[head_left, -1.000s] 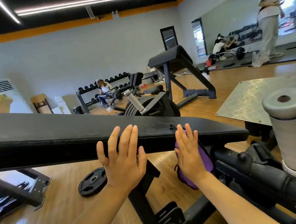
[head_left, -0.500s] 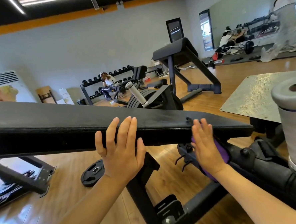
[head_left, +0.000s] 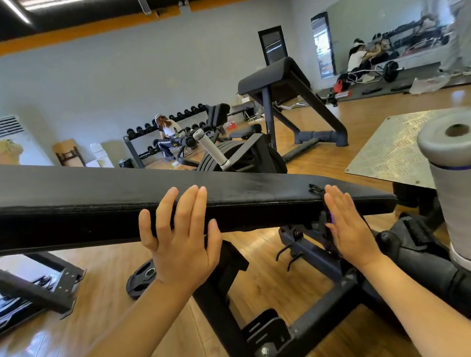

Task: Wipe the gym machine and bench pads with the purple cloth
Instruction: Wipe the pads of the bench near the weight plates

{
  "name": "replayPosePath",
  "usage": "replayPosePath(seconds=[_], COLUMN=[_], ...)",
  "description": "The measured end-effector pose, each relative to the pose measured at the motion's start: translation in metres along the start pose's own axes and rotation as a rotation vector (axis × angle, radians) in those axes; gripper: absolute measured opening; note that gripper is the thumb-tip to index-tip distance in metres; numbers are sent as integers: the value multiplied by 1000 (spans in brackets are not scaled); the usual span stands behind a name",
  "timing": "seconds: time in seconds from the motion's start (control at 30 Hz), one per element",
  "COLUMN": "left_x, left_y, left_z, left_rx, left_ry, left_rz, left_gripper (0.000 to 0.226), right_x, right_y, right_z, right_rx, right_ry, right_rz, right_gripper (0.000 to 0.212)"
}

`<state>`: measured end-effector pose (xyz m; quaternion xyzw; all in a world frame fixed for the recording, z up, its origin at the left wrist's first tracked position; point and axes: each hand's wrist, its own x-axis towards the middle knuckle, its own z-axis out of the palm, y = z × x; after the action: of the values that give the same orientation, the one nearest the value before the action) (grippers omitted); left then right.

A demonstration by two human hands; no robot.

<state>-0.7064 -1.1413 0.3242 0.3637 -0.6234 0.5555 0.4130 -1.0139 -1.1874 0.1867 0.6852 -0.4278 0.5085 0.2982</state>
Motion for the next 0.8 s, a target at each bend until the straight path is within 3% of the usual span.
replayPosePath(seconds=[0.17, 0.33, 0.53, 0.67, 0.8], left_x=[1, 1, 0, 0, -1], left_y=[2, 2, 2, 2, 2], left_z=[4, 4, 1, -1, -3], left_rx=[-4, -6, -3, -1, -1], left_ry=[32, 24, -18, -46, -70], left_rz=[-7, -8, -11, -12, -17], left_gripper=[43, 43, 44, 45, 46], right_x=[8, 44, 69, 56, 28], right_y=[-32, -83, -116, -85, -39], right_z=[13, 15, 16, 16, 7], right_rx=[134, 183, 151, 35, 2], right_ry=[71, 100, 79, 99, 49], right_rz=[130, -117, -288, -361, -245], right_gripper=[61, 53, 63, 65, 55])
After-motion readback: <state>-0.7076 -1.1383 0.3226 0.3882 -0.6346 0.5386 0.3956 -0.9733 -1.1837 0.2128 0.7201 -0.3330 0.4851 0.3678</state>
